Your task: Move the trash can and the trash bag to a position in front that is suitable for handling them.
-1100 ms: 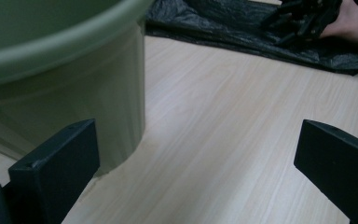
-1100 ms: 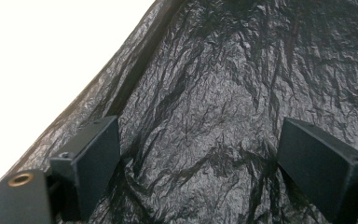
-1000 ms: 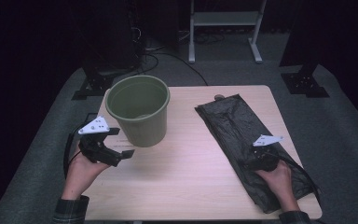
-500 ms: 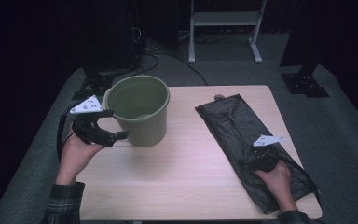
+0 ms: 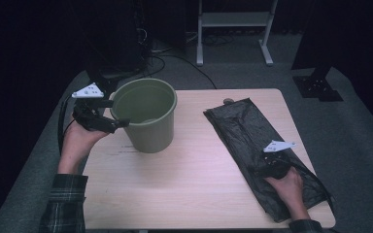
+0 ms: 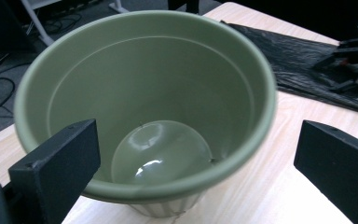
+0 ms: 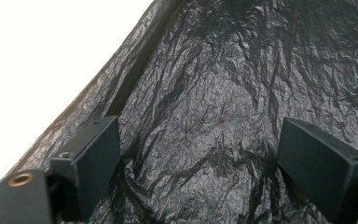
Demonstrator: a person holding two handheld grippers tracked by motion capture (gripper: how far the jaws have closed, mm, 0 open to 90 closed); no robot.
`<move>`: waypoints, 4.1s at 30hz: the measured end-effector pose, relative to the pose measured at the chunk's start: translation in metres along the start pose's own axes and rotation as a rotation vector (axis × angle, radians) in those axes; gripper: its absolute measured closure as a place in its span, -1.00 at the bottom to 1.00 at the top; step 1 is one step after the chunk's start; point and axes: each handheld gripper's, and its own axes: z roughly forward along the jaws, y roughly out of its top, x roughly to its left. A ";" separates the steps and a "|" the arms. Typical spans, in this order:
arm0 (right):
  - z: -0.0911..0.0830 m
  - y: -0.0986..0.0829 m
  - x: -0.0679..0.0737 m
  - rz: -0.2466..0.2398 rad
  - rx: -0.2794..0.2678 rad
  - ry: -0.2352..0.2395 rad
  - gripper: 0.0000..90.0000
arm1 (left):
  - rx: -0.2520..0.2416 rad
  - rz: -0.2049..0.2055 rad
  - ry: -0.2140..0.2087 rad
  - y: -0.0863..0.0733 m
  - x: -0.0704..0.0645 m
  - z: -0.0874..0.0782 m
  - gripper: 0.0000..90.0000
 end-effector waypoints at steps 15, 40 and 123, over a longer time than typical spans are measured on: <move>0.000 0.000 0.000 0.001 0.000 -0.001 -0.74 | 0.052 -0.086 0.062 -0.005 0.043 0.020 -1.00; 0.000 0.000 0.000 0.002 0.000 -0.003 -0.74 | 0.107 -0.107 0.000 -0.015 0.044 0.043 -1.00; 0.000 0.000 0.001 0.004 0.000 -0.005 -0.74 | -0.018 0.045 -0.124 -0.013 -0.085 0.011 -1.00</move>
